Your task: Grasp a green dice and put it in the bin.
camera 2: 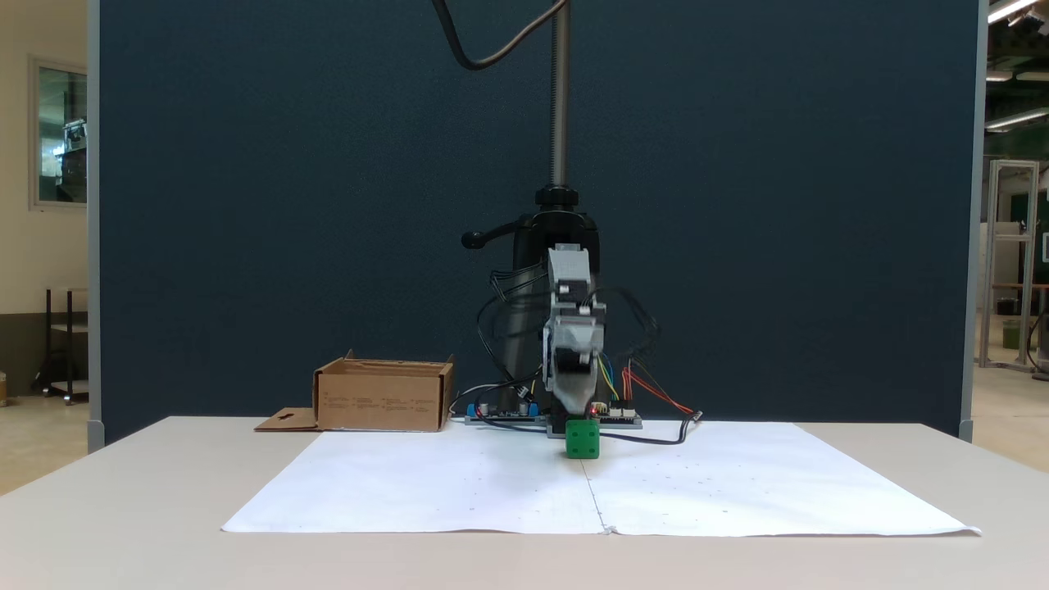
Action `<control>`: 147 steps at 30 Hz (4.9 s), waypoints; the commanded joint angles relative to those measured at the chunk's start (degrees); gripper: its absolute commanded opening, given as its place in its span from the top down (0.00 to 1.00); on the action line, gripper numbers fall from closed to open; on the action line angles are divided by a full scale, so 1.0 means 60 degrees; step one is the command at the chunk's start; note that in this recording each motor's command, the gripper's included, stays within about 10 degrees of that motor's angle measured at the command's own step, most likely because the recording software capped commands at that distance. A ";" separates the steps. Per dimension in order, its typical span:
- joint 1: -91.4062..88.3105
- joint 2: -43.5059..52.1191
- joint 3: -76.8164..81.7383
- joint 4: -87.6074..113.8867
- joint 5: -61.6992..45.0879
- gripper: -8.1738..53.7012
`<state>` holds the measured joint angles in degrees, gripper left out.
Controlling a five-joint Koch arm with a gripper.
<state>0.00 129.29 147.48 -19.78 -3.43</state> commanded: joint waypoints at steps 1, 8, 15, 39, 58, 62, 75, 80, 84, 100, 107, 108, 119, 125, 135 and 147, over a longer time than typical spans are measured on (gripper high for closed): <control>-0.0088 0.1055 -0.0894 0.1069 0.0308 0.16; -0.0264 0.1011 -0.2300 0.3999 0.0879 0.16; -0.0278 0.0630 -0.3809 0.6416 0.1157 0.16; 0.0103 -0.0205 -0.5947 0.9946 0.1157 0.14; 0.0132 0.0967 -0.4966 1.2363 0.1157 0.13; 0.0044 0.1099 -0.4966 1.3330 0.1230 0.12; -0.0073 0.1099 -0.4966 1.3726 0.1333 0.05; -0.0073 0.1099 -0.4951 1.3535 0.1362 0.05; -0.0059 0.1084 -0.4805 1.3154 0.1348 0.05; -0.0469 0.0908 -0.4805 1.5264 0.1304 0.00; -0.0791 -0.0146 -0.4731 1.5425 0.1392 0.00; -0.0894 -0.0322 -0.4702 1.5410 0.1406 0.00; -0.1040 -0.0952 -0.3984 1.3462 0.1421 0.00; -0.1040 -0.1025 -0.3516 1.2773 0.1406 0.00; -0.1084 -0.1406 -0.3267 1.2744 0.1406 0.00; -0.0981 -0.1538 -0.2769 1.2202 0.2227 0.00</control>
<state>-5.62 119.88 131.40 55.28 4.75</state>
